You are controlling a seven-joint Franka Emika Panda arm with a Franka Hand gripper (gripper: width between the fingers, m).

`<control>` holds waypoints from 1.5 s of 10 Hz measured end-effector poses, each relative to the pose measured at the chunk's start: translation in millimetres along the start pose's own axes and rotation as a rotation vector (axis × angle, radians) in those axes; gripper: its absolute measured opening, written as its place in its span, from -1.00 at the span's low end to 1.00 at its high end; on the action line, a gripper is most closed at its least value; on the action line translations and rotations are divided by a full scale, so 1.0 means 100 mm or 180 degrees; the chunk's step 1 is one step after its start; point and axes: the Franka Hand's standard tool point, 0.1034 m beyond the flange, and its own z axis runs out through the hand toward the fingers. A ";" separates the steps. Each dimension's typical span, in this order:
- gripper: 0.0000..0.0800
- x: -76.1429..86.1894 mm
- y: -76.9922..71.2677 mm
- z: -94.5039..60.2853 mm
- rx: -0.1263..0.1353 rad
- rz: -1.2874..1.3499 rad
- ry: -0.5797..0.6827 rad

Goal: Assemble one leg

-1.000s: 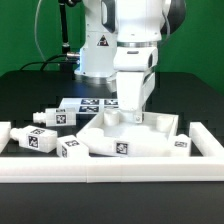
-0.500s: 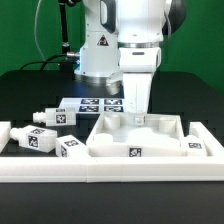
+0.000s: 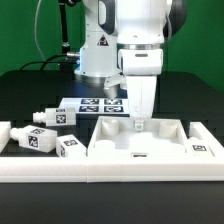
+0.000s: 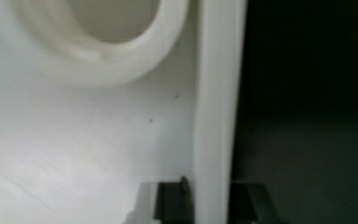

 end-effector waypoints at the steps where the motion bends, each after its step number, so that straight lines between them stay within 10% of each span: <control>1: -0.87 -0.02 0.01 0.00 0.0014 -0.0014 -0.0009; 5: -0.87 -0.12 0.01 -0.01 0.0016 0.0168 -0.0014; 8: 0.04 -0.12 0.01 -0.01 0.0020 0.0168 -0.0013; 9: 0.04 -0.13 0.01 -0.02 0.0013 0.0166 -0.0015; 11: 0.58 -0.25 -0.02 -0.30 -0.0084 0.0151 -0.0043; 15: 0.62 -0.66 -0.20 -0.63 -0.0146 0.0178 -0.0101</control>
Offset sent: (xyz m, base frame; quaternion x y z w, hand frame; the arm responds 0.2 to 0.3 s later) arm 0.0024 -0.0160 0.0041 -0.0124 0.0006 0.0077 0.9999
